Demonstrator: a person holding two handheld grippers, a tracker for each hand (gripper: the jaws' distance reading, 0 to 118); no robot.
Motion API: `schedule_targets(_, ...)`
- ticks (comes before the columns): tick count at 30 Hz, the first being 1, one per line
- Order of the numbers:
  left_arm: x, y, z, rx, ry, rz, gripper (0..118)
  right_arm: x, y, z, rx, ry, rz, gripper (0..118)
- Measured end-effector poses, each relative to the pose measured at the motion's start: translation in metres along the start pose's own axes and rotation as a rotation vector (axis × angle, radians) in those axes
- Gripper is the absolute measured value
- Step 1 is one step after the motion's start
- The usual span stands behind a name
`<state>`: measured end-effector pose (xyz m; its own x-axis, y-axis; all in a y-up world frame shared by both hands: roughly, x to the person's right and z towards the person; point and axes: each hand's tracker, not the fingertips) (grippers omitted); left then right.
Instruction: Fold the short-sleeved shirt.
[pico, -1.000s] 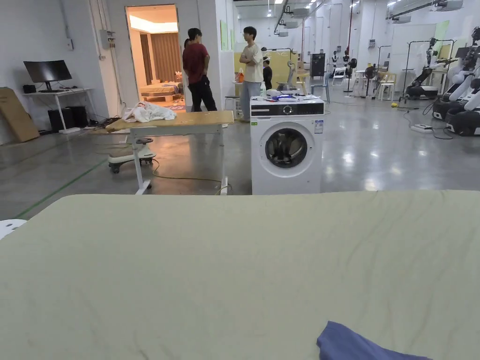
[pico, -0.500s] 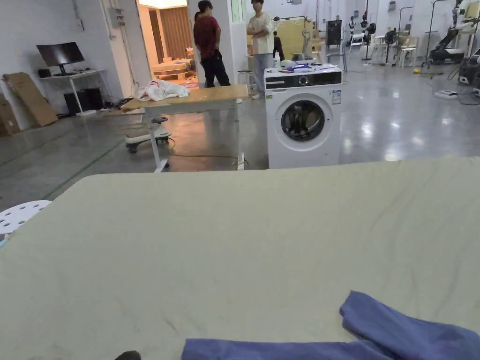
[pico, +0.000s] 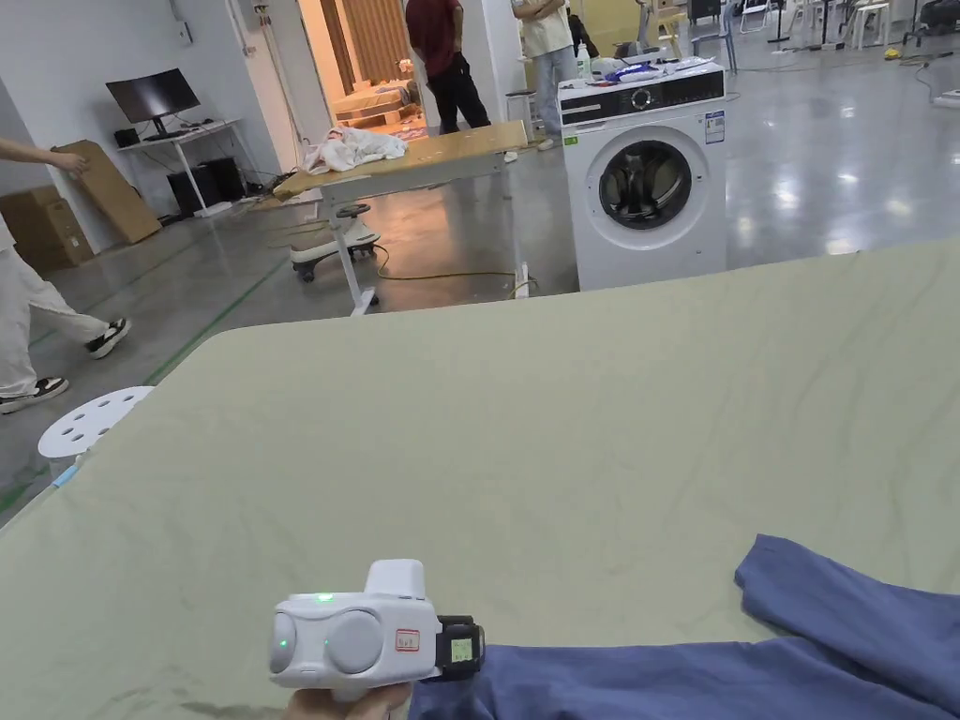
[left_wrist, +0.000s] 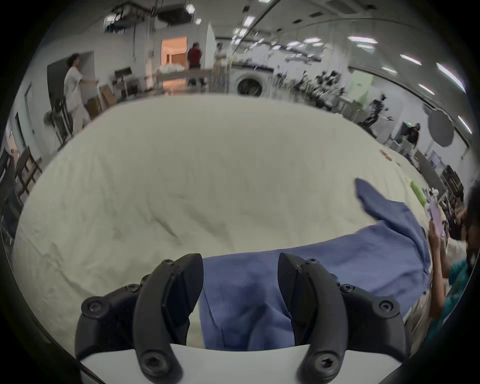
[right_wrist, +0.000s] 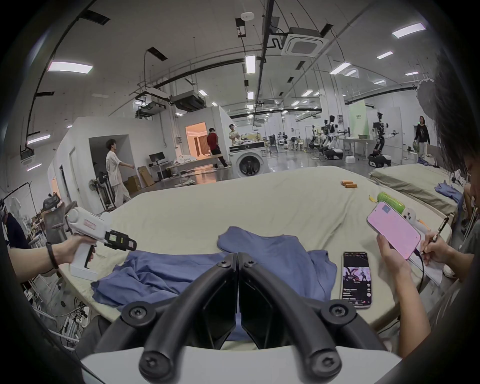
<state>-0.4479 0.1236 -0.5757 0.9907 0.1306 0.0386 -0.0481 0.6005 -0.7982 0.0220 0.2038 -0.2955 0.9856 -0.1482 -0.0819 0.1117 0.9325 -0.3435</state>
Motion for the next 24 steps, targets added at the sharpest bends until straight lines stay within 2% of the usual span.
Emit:
schedule_targets(2, 0.001, -0.005, -0.017, -0.047, 0.038, -0.003, 46, 0.006, -0.001, 0.001, -0.010, -0.014, 0.002, 0)
schedule_targets(6, 0.014, -0.006, -0.017, -0.032, 0.066, -0.042, 42, 0.012, -0.001, -0.004, -0.038, -0.039, 0.010, 0)
schedule_targets(7, 0.015, -0.004, -0.018, -0.037, 0.060, -0.043, 30, 0.013, 0.000, -0.008, -0.040, -0.041, 0.006, 0)
schedule_targets(8, 0.016, -0.003, -0.020, -0.046, 0.033, -0.024, 10, 0.014, 0.001, -0.012, -0.044, -0.041, 0.005, 0)
schedule_targets(9, 0.023, -0.006, -0.019, -0.057, 0.062, -0.011, 0, 0.015, 0.004, -0.017, -0.047, -0.040, 0.008, 0)
schedule_targets(12, 0.033, -0.010, -0.027, -0.071, 0.104, -0.116, 0, 0.027, 0.023, -0.050, -0.116, -0.036, 0.028, 0)
schedule_targets(13, 0.032, -0.012, -0.031, -0.076, 0.105, -0.131, 0, 0.035, 0.032, -0.070, -0.181, -0.027, 0.025, 11)
schedule_targets(15, 0.032, -0.010, -0.032, -0.083, 0.106, -0.133, 0, 0.052, 0.047, -0.109, -0.213, -0.051, 0.032, 57)
schedule_targets(16, 0.032, -0.009, -0.031, -0.088, 0.106, -0.133, 0, 0.060, 0.053, -0.128, -0.221, -0.066, 0.024, 76)
schedule_targets(19, 0.031, -0.008, -0.032, -0.103, 0.102, -0.142, 0, 0.094, 0.069, -0.199, -0.350, -0.059, -0.049, 78)
schedule_targets(21, 0.029, -0.008, -0.033, -0.120, 0.086, -0.129, 0, 0.119, 0.067, -0.252, -0.522, -0.020, -0.143, 77)
schedule_targets(23, 0.028, -0.008, -0.032, -0.123, 0.082, -0.125, 0, 0.128, 0.058, -0.283, -0.589, -0.041, -0.112, 77)
schedule_targets(24, 0.027, -0.007, -0.032, -0.120, 0.094, -0.133, 0, 0.129, 0.054, -0.298, -0.642, -0.083, -0.070, 77)
